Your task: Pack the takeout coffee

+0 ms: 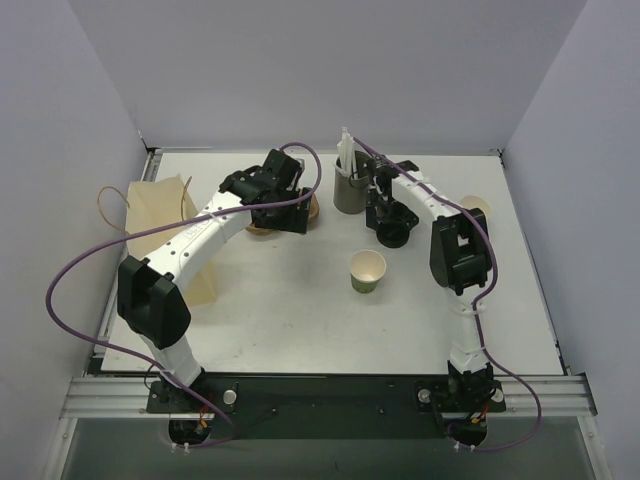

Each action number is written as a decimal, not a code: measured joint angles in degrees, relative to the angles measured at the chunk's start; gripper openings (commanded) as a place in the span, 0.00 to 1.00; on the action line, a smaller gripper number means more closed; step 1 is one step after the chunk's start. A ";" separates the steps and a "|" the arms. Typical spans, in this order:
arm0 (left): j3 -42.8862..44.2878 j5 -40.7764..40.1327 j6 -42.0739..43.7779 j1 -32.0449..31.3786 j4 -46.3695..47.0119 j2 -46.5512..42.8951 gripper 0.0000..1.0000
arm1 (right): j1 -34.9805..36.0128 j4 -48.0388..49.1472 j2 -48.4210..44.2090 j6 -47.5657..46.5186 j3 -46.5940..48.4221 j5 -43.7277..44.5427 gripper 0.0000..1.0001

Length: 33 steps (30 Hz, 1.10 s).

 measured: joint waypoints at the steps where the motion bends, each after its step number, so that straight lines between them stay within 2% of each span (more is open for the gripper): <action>1: 0.00 0.00 0.02 0.00 0.00 0.00 0.78 | -0.11 0.00 0.00 0.04 -0.04 -0.17 0.82; 7: 0.00 0.00 0.20 0.00 0.00 0.00 0.78 | -0.48 0.35 0.00 0.48 -0.13 -1.38 0.80; 17: 0.00 0.00 0.22 0.00 -0.02 0.00 0.78 | -1.11 0.92 0.00 0.92 -0.55 -2.89 0.70; 33: 0.00 0.11 0.22 0.00 0.00 0.02 0.78 | -1.11 0.79 -4.66 1.31 -0.55 -2.91 0.69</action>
